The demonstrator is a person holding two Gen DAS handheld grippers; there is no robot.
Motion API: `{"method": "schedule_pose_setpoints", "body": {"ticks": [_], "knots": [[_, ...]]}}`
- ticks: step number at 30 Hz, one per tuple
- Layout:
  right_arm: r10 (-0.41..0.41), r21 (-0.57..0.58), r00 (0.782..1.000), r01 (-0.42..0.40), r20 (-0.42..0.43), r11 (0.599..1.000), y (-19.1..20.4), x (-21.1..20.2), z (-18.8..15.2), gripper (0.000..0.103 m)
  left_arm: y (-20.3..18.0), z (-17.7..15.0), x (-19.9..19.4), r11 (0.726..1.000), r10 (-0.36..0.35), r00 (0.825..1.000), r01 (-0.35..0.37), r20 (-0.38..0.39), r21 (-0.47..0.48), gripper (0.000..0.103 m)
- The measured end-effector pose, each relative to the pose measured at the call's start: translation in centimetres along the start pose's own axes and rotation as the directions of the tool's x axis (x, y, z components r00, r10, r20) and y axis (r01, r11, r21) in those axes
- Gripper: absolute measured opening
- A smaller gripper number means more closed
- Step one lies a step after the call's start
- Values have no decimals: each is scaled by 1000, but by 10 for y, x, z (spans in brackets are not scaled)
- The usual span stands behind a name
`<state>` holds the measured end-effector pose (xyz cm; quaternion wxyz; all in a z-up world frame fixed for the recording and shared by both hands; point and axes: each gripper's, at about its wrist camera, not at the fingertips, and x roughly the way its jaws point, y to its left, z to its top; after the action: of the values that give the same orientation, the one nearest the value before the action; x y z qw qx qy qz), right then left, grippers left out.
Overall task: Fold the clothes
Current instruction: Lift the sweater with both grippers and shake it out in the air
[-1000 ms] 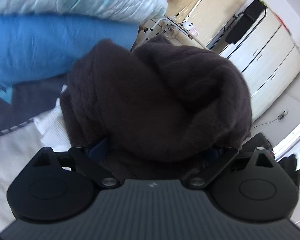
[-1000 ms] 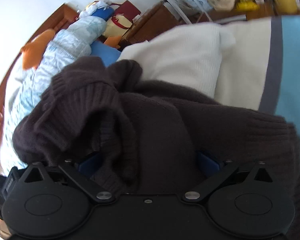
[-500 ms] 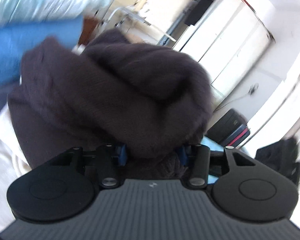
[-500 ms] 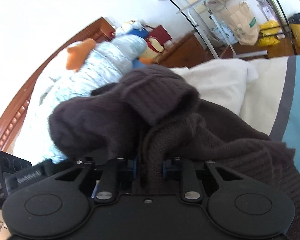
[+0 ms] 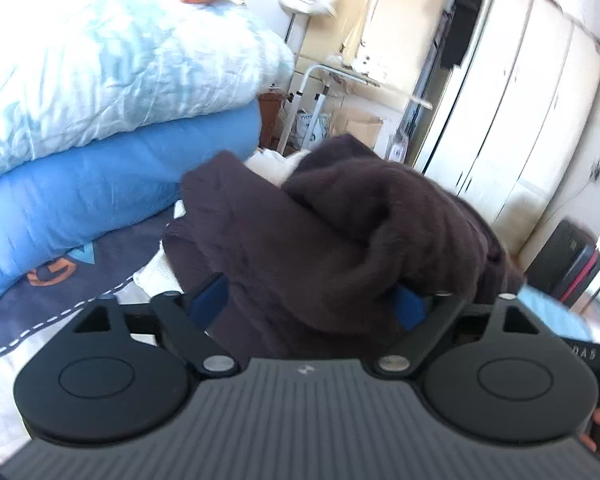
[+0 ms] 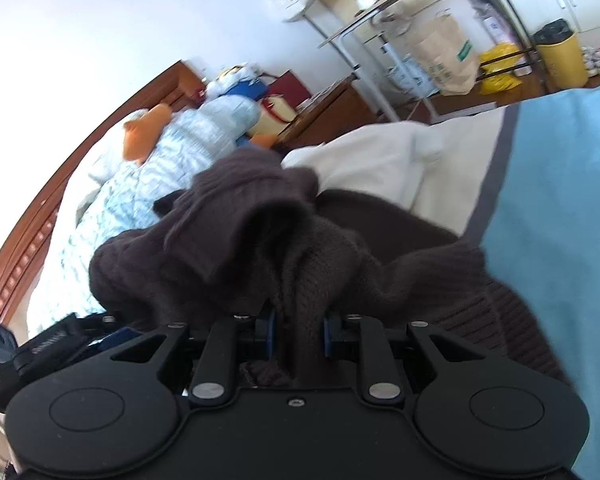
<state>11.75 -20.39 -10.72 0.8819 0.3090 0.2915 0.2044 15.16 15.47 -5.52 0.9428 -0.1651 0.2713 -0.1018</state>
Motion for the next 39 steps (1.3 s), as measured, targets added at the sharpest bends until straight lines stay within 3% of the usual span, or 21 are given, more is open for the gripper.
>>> {"method": "schedule_pose_setpoints", "body": {"ticks": [3, 4, 5, 7, 9, 11, 13, 15, 16, 17, 19, 20, 22, 24, 26, 29, 31, 33, 36, 37, 39], "knots": [[-55, 33, 998, 55, 10, 998, -6, 0, 3, 41, 30, -1, 16, 979, -112, 993, 104, -34, -173, 88], [-74, 54, 997, 73, 14, 996, -10, 0, 3, 55, 41, -1, 23, 963, -133, 990, 118, -45, -244, 88], [-85, 90, 996, 82, 26, 993, -16, -3, 3, 62, 49, -2, 31, 946, -144, 988, 122, -52, -300, 88], [-80, 177, 995, 69, 54, 982, -31, -9, 0, 78, 58, -3, 42, 931, -129, 990, 102, -54, -351, 93], [-35, 293, 998, 16, 58, 956, -51, -11, -4, 85, 64, -5, 49, 930, -99, 994, 77, -43, -361, 99], [36, 419, 998, -53, 48, 907, -73, -6, -8, 93, 67, -11, 61, 924, -129, 990, 99, -57, -370, 103], [93, 557, 994, -111, 60, 823, -91, 3, -16, 100, 70, -19, 75, 914, -178, 981, 135, -79, -382, 103], [132, 651, 989, -142, 64, 746, -101, 19, -24, 101, 73, -27, 88, 903, -226, 969, 169, -101, -395, 103], [143, 667, 988, -143, 56, 731, -102, 29, -25, 103, 73, -29, 91, 900, -237, 966, 180, -99, -396, 102], [150, 673, 988, -139, 42, 726, -101, 40, -25, 103, 71, -30, 88, 904, -239, 967, 187, -92, -385, 99], [147, 681, 989, -121, 19, 723, -98, 60, -24, 103, 65, -29, 79, 915, -245, 966, 205, -76, -348, 77], [130, 681, 991, -103, 11, 725, -95, 68, -22, 103, 61, -30, 74, 919, -251, 966, 217, -62, -329, 73], [87, 675, 996, -70, 9, 735, -87, 72, -20, 103, 52, -34, 69, 926, -256, 965, 226, -61, -302, 69], [100, 621, 995, -85, 11, 779, -73, 71, -19, 103, 39, -35, 64, 937, -257, 964, 233, -64, -259, 69], [124, 556, 992, -109, 11, 824, -58, 69, -18, 103, 25, -34, 56, 928, -330, 943, 313, -53, -204, 67], [160, 451, 987, -146, 8, 881, -36, 66, -16, 101, 3, -39, 56, 870, -462, 886, 441, -49, -220, 68], [207, 421, 978, -199, 28, 885, -27, 60, -16, 71, -10, -42, 56, 859, -477, 878, 457, -36, -231, 69], [253, 454, 965, -258, 73, 853, -32, 47, -16, 62, -21, -42, 52, 844, -506, 862, 486, -39, -227, 69], [212, 437, 974, -227, 83, 870, -40, 30, -13, 53, -36, -42, 46, 826, -544, 837, 522, -57, -211, 69], [199, 431, 976, -217, 87, 876, -42, 24, -12, 45, -42, -42, 43, 837, -535, 841, 514, -78, -189, 70], [172, 420, 981, -196, 95, 886, -47, 12, -10, 45, -58, -42, 34, 922, -381, 916, 367, -125, -118, 70]]}}
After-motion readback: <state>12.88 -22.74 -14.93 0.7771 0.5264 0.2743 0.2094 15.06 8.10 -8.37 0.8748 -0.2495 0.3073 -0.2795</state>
